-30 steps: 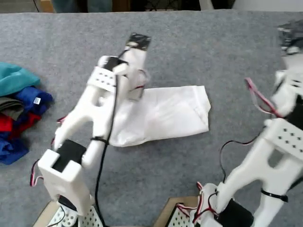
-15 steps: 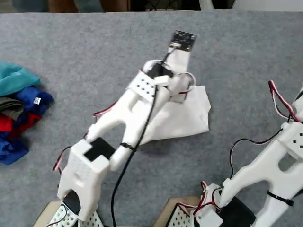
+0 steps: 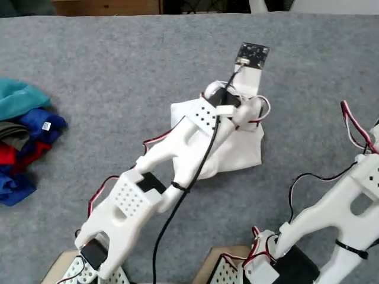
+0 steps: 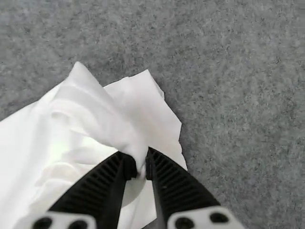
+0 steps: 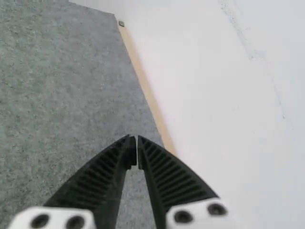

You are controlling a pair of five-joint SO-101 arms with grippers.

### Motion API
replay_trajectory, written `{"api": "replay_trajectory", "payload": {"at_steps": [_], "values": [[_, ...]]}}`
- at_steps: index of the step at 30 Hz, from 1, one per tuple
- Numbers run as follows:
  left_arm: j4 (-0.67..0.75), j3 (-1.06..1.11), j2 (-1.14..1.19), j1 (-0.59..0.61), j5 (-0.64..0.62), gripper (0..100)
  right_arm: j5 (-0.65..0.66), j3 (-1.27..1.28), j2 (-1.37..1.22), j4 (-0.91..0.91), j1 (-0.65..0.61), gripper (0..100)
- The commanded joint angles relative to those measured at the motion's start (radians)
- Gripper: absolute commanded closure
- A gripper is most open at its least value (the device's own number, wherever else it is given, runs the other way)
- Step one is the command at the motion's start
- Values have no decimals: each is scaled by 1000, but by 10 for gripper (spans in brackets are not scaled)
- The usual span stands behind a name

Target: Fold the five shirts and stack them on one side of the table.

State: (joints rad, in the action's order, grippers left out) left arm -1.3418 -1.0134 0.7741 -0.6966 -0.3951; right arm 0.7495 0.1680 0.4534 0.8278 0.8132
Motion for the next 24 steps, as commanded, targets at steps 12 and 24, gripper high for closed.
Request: {"api": "replay_trajectory", "payload": {"at_steps": [12,24], "values": [[14,-291,121,27,-11,891,68,-54,2,55,-17,972],[-348,-651,129,355,64,873,80,-77,-16,402,-358,976]]}}
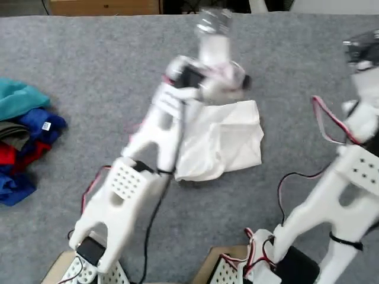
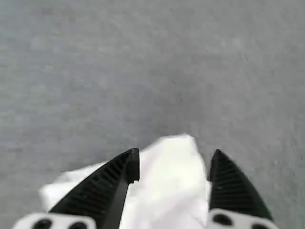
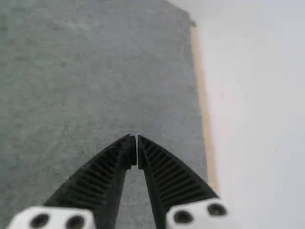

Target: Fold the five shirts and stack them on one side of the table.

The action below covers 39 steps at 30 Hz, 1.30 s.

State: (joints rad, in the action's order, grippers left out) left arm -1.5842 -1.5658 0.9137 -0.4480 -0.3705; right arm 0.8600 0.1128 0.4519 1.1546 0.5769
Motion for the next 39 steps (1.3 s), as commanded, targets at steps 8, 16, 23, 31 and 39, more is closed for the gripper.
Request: {"api": "replay_trajectory", "payload": {"at_steps": [8,16,23,31,39], "values": [[-112,119,209,328,44,969,-267,41,-237,129,-549,977],[-64,-99,457,529,46,971,-382,-38,-545,106,-772,977],[-60,-97,465,529,51,971,-434,-177,-792,133,-786,985],[-58,-97,465,526,51,971,-425,-219,-834,284,-727,985],[-58,-97,466,526,51,971,-295,-216,-834,460,-465,985]]}}
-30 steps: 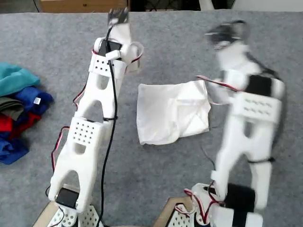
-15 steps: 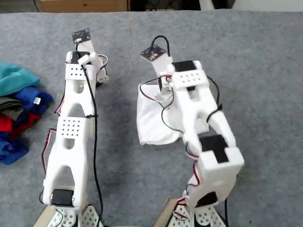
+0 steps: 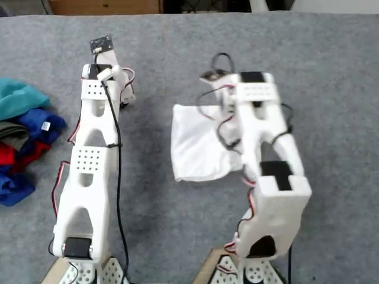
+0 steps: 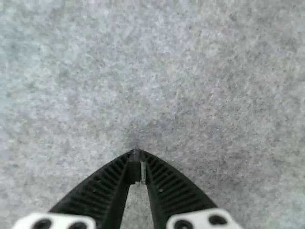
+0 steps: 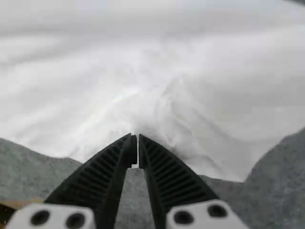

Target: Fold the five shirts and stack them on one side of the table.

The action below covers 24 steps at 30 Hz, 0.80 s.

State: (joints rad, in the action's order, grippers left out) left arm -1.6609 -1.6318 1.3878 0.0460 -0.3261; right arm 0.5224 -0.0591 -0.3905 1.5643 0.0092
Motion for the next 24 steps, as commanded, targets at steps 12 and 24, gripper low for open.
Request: {"api": "replay_trajectory", "payload": {"at_steps": [12,24], "values": [[40,-30,-5,31,6,971,132,-45,260,120,339,985],[31,-30,-6,18,6,971,-40,173,277,-75,157,984]]}}
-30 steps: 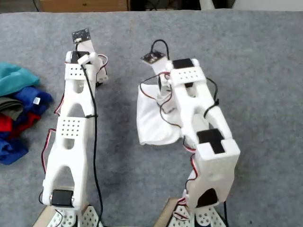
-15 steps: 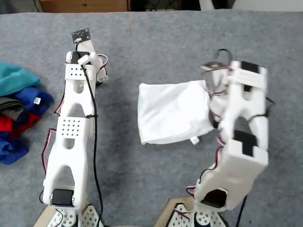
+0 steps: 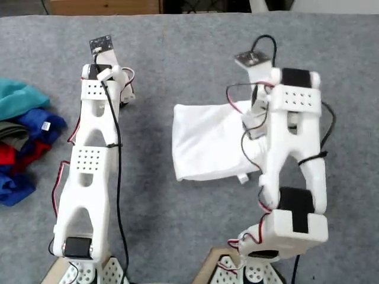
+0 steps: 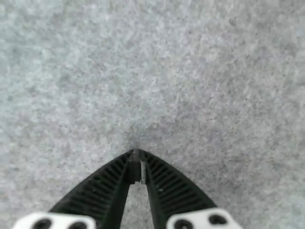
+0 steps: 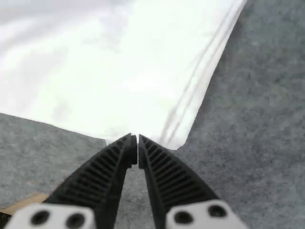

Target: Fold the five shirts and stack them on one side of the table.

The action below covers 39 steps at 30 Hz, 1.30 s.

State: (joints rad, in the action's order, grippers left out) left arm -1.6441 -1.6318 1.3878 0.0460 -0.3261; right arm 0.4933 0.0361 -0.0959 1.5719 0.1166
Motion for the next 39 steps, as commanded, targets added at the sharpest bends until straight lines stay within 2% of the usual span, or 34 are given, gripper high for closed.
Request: {"api": "replay_trajectory", "payload": {"at_steps": [1,4,7,11,14,19,22,25,29,34,39], "values": [[14,-30,-8,16,6,971,-3,120,-36,-123,81,984],[14,-30,-12,-1,6,971,72,216,-67,-201,172,984],[3,-36,-60,-39,28,971,91,229,-67,-221,199,984],[-66,-36,-238,-160,84,971,87,125,-65,-133,172,984],[-60,-36,-322,-257,86,971,87,19,-33,-9,189,984],[-14,7,-304,-351,78,971,89,-13,97,63,278,984],[17,51,-255,-372,52,971,87,68,165,44,256,984],[25,54,-196,-369,-14,971,37,196,214,-31,163,984],[77,54,-118,-355,-20,971,-28,394,216,-238,95,984],[129,54,-66,-325,-25,971,-26,572,156,-482,163,984],[149,53,-66,-295,-26,971,-5,576,87,-523,245,984]]}}
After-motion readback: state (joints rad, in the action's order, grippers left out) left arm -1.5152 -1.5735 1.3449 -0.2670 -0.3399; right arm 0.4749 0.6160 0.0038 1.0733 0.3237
